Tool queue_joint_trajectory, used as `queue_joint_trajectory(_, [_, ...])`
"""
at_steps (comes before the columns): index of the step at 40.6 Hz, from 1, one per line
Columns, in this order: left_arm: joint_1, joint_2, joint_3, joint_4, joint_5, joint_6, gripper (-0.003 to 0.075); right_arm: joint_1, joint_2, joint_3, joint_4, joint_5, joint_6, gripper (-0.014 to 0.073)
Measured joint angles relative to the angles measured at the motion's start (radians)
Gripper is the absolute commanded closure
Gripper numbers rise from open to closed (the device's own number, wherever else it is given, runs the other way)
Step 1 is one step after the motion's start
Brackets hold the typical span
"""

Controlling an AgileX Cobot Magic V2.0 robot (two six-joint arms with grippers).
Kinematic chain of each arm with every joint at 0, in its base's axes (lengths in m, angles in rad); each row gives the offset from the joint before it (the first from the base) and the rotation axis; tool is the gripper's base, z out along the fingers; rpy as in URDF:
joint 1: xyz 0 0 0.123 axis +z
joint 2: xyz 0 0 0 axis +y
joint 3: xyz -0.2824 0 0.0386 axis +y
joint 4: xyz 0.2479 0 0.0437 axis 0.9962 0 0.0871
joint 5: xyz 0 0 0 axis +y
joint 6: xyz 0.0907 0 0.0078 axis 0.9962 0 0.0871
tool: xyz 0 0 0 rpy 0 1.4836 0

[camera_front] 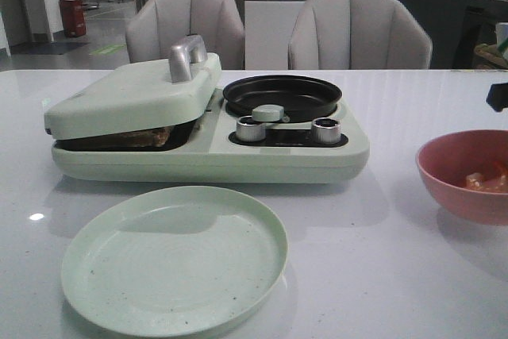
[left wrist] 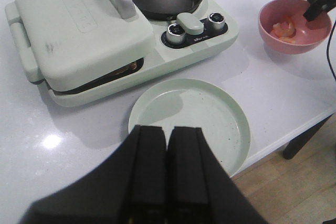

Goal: Make breakfast with bread and shrimp
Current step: 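Grasp the rim of the pink shrimp bowl with the right gripper, then lift the pink bowl over the frying pan and tip shrimp in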

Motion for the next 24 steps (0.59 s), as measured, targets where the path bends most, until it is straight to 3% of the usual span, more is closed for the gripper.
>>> queue_joint_trajectory(10, [0.000,0.000,0.000,0.000,0.000,0.000,0.0619,0.191,-0.048,-0.278,-0.222,0.166,0.018,0.0549])
queue_joint_trajectory(24, [0.000,0.000,0.000,0.000,0.000,0.000,0.0619,0.577,0.048,-0.625,-0.852,0.283,0.282,0.0549])
